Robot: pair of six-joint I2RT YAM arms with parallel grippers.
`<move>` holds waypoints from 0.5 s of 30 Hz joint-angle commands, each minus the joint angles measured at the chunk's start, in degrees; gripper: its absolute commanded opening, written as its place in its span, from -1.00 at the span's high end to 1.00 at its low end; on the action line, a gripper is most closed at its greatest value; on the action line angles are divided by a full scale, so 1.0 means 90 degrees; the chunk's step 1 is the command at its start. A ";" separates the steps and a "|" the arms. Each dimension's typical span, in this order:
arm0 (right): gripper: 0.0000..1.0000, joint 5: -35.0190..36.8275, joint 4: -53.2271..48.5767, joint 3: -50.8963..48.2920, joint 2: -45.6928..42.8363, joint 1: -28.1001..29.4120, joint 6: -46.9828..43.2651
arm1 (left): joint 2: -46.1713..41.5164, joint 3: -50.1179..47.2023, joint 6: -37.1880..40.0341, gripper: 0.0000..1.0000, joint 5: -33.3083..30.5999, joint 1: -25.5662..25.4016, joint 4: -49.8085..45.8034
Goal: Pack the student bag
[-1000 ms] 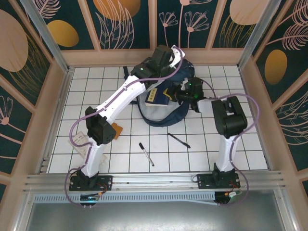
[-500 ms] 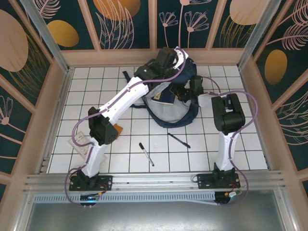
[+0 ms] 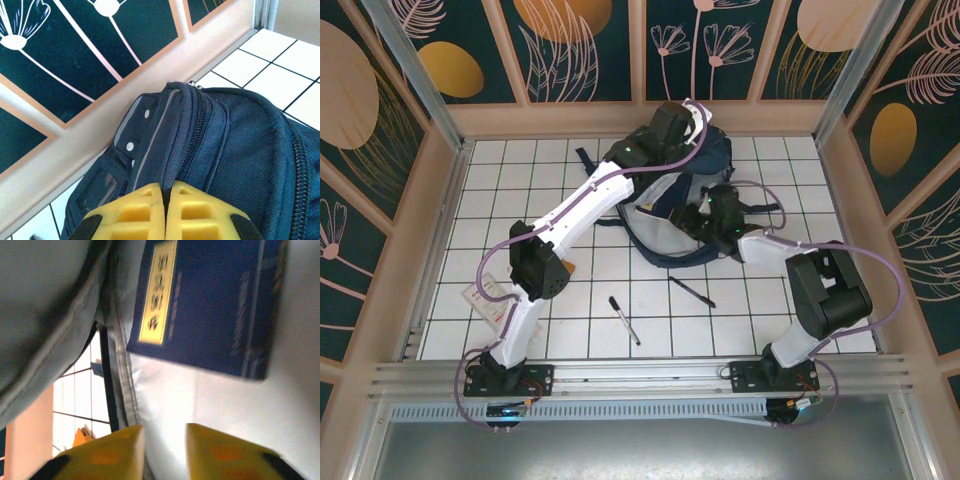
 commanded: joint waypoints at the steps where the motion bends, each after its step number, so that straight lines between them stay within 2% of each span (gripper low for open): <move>1: 0.72 0.1005 0.0527 -0.0076 0.0166 0.0546 0.0215 | -0.0034 0.0391 -0.0119 1.00 -0.0276 0.0017 0.0614; 2: 0.86 0.1203 0.0529 0.0043 0.0337 0.0604 0.0138 | -0.0032 0.0391 -0.0115 1.00 -0.0260 0.0017 0.0618; 4: 0.98 0.1740 0.0404 0.0345 0.0689 0.0729 -0.0137 | -0.0031 0.0409 -0.0134 1.00 -0.0176 0.0017 0.0621; 10: 1.00 0.2664 0.0248 0.0902 0.1622 0.0736 -0.0890 | -0.0106 0.0420 0.0014 1.00 0.0000 0.0022 0.0597; 15: 1.00 0.3161 0.0427 0.1044 0.1856 0.0674 -0.1131 | -0.0181 0.0293 0.0293 1.00 0.0071 0.0021 0.0571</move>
